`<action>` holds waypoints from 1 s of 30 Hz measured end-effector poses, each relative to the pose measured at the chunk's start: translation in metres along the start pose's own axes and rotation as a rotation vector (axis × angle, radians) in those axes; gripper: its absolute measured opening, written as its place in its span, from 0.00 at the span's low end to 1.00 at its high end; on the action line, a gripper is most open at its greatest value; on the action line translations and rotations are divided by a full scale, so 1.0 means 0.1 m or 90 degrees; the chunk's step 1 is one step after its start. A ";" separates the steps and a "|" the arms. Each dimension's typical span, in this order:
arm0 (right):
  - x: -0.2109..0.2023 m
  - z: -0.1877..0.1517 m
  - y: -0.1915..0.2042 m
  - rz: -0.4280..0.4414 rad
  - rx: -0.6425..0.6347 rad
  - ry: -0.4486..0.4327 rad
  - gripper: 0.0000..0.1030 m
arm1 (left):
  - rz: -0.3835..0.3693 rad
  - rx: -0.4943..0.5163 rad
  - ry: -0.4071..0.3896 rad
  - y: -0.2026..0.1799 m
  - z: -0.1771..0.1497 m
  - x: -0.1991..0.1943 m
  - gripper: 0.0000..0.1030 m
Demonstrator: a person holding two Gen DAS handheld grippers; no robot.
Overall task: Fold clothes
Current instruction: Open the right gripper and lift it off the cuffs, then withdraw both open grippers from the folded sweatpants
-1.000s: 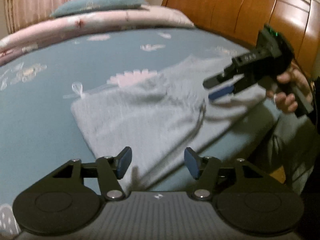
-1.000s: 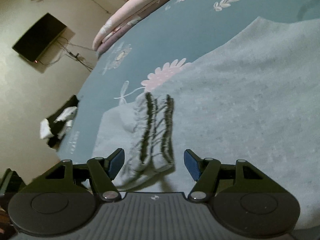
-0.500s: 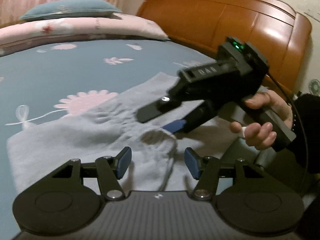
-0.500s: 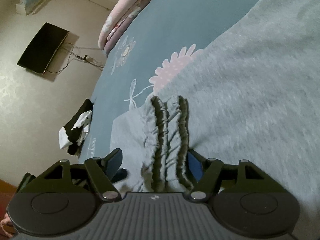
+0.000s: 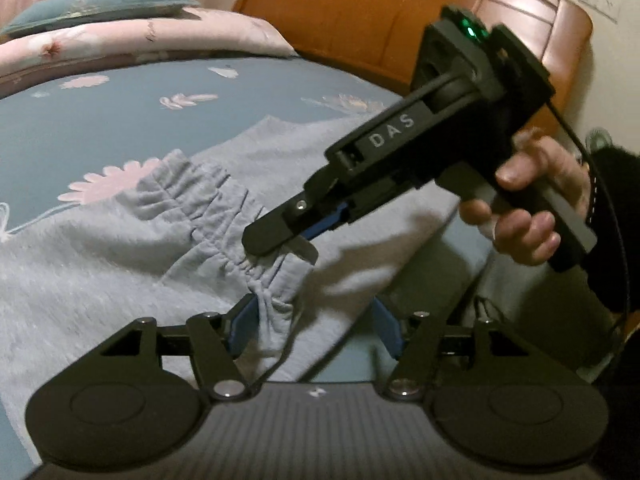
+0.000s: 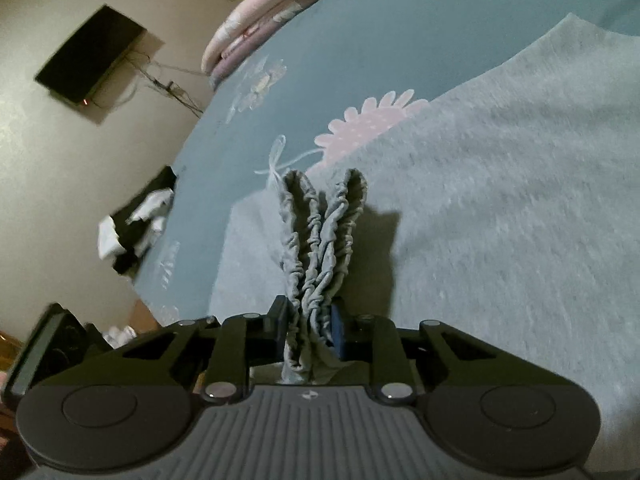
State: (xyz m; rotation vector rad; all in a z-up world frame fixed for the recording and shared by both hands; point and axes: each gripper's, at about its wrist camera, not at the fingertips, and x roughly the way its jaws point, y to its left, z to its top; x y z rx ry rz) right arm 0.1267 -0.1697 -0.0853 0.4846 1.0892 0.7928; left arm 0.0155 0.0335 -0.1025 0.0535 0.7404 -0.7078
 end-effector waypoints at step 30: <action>0.29 -0.16 0.32 0.025 -0.309 -0.027 0.79 | 0.173 -0.213 -0.105 1.58 0.00 -0.44 0.61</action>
